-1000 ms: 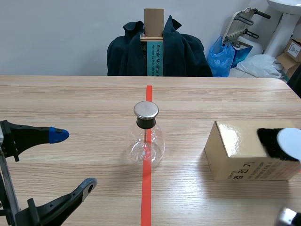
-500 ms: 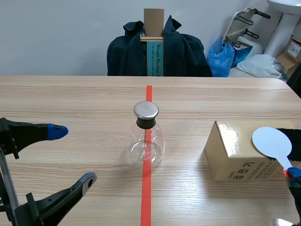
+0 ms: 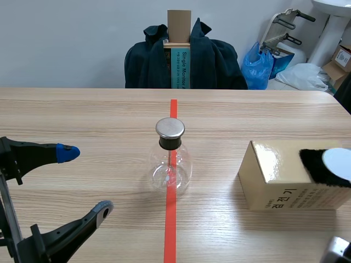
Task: Do the electroscope experiment.
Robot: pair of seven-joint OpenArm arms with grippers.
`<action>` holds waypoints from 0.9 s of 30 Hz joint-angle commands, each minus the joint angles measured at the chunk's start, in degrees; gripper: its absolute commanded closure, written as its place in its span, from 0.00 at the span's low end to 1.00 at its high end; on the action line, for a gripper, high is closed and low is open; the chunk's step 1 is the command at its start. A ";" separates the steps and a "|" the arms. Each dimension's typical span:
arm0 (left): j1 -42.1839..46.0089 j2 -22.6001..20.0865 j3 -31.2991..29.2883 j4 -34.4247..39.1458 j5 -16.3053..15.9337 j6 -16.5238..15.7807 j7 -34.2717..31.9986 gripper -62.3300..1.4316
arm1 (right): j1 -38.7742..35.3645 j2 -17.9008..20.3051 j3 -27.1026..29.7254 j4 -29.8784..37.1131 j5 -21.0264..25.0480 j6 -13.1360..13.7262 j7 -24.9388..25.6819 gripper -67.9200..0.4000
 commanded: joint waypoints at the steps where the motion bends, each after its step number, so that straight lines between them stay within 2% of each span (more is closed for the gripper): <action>1: 0.02 0.00 -0.17 1.25 -0.81 -0.11 -1.03 0.00 | 0.24 0.00 -0.13 0.87 0.11 -0.44 0.81 0.98; 4: 0.02 0.00 -0.17 1.25 -0.79 -0.09 -1.05 0.00 | 0.35 -0.59 -0.09 0.85 0.22 -0.31 -6.49 0.98; 5: 0.02 0.00 -0.17 1.25 -0.79 -0.09 -1.03 0.00 | 0.20 -0.55 -0.07 0.79 0.35 0.22 -7.48 0.98; 7: 0.02 0.00 -0.17 1.25 -0.79 -0.09 -1.03 0.00 | 0.04 -0.24 -0.04 0.79 0.20 1.42 -5.66 0.98; 11: 0.02 0.00 -0.17 1.25 -0.79 -0.09 -1.03 0.00 | 0.09 -0.28 -0.04 0.81 -0.31 1.57 -0.22 0.98; 13: 0.02 0.00 -0.17 1.25 -0.79 -0.09 -1.03 0.00 | 0.07 -0.28 -0.04 0.81 -0.31 1.57 0.98 0.98; 24: 0.02 0.00 -0.17 1.25 -0.79 -0.09 -1.03 0.00 | 0.07 -0.26 -0.02 0.81 -0.31 1.46 0.87 0.98; 27: 0.02 0.00 -0.17 1.25 -0.79 -0.09 -1.01 0.00 | 0.11 -0.24 0.31 0.81 -0.28 -0.07 0.81 0.98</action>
